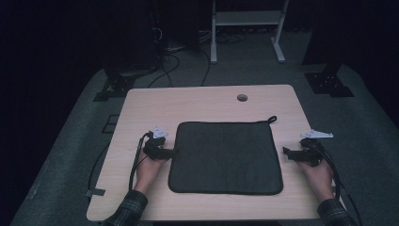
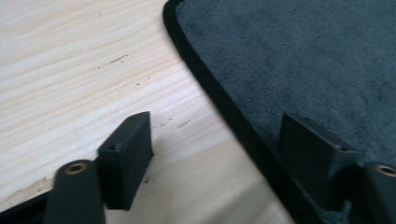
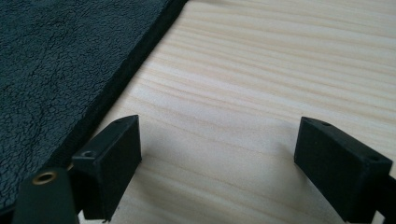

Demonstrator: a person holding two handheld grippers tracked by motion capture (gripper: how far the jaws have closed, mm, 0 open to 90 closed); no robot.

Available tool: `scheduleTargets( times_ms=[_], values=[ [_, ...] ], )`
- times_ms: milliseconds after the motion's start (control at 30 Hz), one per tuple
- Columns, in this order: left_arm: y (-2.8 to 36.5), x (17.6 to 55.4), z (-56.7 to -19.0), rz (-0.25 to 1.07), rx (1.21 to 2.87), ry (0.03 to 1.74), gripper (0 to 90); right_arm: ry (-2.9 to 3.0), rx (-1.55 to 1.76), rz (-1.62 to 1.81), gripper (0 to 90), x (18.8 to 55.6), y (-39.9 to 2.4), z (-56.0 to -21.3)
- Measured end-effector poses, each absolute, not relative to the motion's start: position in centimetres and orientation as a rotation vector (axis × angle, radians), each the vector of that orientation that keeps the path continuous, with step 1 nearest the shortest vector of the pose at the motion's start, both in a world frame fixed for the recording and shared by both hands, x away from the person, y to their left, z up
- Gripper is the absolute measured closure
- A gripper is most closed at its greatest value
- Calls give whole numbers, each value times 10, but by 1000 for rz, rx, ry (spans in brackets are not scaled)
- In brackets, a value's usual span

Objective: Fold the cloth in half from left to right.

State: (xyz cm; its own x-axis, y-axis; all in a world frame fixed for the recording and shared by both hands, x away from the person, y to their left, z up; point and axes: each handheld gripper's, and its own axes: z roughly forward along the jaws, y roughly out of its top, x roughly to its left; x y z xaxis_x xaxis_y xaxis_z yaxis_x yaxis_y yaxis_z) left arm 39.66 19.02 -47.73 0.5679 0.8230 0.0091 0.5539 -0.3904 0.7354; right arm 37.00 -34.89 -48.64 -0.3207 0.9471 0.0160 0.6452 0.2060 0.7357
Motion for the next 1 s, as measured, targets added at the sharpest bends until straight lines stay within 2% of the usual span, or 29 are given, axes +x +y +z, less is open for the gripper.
scheduleTargets(
  times_ms=[167, 267, 300, 333, 400, 533, 700, 1000],
  values=[
    [185, 392, -474, 474, 2113, 1079, 495, 2046, 1475, 911, 139, 370, -349, -486],
    [183, 390, -474, 465, 2109, 1080, 564, 2047, 1475, 912, 139, 370, -349, -486],
    [182, 390, -474, 461, 2112, 1076, 616, 2047, 1475, 912, 139, 370, -349, -486],
    [181, 389, -473, 454, 2114, 1073, 616, 2047, 1475, 912, 139, 370, -349, -486],
    [179, 388, -473, 440, 2112, 1069, 700, 2047, 1474, 912, 139, 370, -349, -486],
    [178, 387, -473, 418, 2107, 1074, 807, 2047, 1474, 912, 139, 370, -349, -486],
    [175, 386, -473, 419, 2115, 1063, 867, 2047, 1473, 912, 139, 370, -349, -486],
    [190, 387, -468, 372, 2076, 1079, 870, 2048, 1474, 912, 139, 370, -349, -486]
  ],
)
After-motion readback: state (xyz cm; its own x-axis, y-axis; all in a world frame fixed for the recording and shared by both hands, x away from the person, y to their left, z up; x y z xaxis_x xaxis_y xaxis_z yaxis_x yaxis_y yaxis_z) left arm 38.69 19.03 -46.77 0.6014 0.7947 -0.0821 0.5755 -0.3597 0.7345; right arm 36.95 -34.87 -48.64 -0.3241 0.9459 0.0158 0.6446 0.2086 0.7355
